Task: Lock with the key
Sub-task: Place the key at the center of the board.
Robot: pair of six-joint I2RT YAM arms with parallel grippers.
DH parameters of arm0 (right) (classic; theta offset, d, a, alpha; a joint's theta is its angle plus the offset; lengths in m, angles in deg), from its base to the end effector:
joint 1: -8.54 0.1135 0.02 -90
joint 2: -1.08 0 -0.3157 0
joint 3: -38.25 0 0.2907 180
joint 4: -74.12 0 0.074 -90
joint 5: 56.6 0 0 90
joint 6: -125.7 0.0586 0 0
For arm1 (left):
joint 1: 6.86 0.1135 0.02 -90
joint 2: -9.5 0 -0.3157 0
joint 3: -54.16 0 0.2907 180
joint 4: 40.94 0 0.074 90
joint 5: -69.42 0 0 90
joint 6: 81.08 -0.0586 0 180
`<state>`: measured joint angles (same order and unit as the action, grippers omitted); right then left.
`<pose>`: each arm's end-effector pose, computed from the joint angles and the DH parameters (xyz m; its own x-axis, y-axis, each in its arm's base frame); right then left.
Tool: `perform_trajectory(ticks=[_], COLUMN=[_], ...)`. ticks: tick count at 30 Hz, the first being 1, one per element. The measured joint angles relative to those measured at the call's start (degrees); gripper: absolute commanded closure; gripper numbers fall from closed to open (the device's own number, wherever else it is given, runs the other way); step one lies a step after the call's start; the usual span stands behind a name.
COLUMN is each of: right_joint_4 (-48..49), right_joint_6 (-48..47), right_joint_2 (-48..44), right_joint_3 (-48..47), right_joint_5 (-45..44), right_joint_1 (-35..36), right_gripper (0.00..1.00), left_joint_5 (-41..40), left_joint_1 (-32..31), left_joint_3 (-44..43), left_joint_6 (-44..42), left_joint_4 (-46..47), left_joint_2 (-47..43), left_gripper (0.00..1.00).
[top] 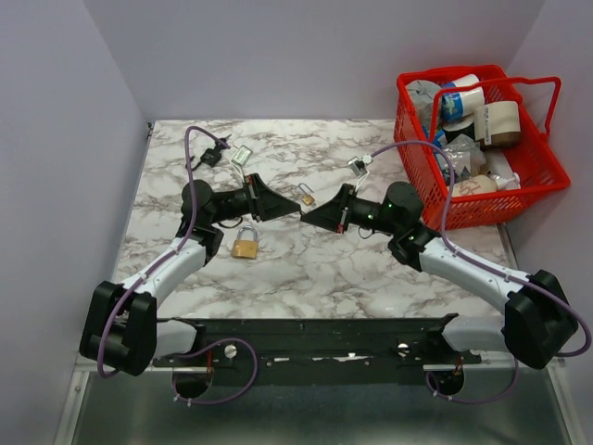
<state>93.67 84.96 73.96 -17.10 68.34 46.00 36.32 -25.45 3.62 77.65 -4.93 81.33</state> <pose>0.2385 0.2251 0.3320 -0.7037 0.2433 -0.6675 -0.6431 0.1812 0.7440 0.2639 -0.1406 0.3348 -0.7905 -0.2710 -0.5492 0.5662 0.0186 -0.8241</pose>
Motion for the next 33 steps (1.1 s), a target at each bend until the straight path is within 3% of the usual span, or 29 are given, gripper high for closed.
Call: perform_trajectory(ticks=[4,6,7,8,10,11,13,14,19,23,27,33], right_joint_4=[0.20,0.37,0.42,0.44,0.07,-0.35,-2.12,-3.37,-12.81,-20.52,-28.00,-34.91], right_joint_6=[0.22,0.22,0.22,0.22,0.00,-0.07,-1.77,-2.34,-8.46,-14.69,-21.27,-27.45], right_joint_2=[0.13,0.13,0.15,0.20,0.20,0.20,0.17,0.17,-1.18,-4.13,-4.68,-4.31], right_joint_3=[-0.24,-0.26,-0.26,-0.26,-0.28,-0.33,-0.50,-0.61,-0.85,-0.87,-1.81,-2.47], right_joint_5=[-0.11,-0.13,-0.11,-0.11,-0.17,-0.20,-0.17,-0.15,0.24,0.22,0.24,0.22], right_joint_1=[0.00,0.00,0.00,0.00,0.00,0.00,-0.02,-0.13,-2.16,-3.80,-3.82,-4.09], right_gripper=[0.99,0.95,0.85,0.58,0.45,0.26,0.14,0.00,0.00,0.00,0.00,0.00], left_joint_5=[-0.81,-0.98,-0.98,-0.98,-0.87,-0.70,-0.07,0.33,1.11,-1.73,-6.60,-13.25], left_joint_1=[-0.28,-0.28,-0.31,-0.31,-0.31,-0.28,-0.24,-0.22,0.02,0.17,0.48,0.74], left_joint_3=[0.24,0.31,0.31,0.31,0.31,0.28,0.24,0.17,-4.33,-10.84,-12.74,-16.57], left_joint_6=[0.42,0.85,0.90,0.94,0.85,0.15,-2.21,-3.98,-28.50,-49.31,-61.07,-68.32], left_joint_4=[0.15,0.37,0.55,0.63,0.35,-0.02,-2.64,-4.83,-34.53,-57.00,-70.42,-79.95], left_joint_2=[0.02,0.02,0.02,0.02,0.04,0.02,-0.02,-0.07,0.13,5.64,13.44,23.87], left_gripper=[0.98,1.00,1.00,1.00,1.00,1.00,1.00,1.00,1.00,1.00,1.00,1.00])
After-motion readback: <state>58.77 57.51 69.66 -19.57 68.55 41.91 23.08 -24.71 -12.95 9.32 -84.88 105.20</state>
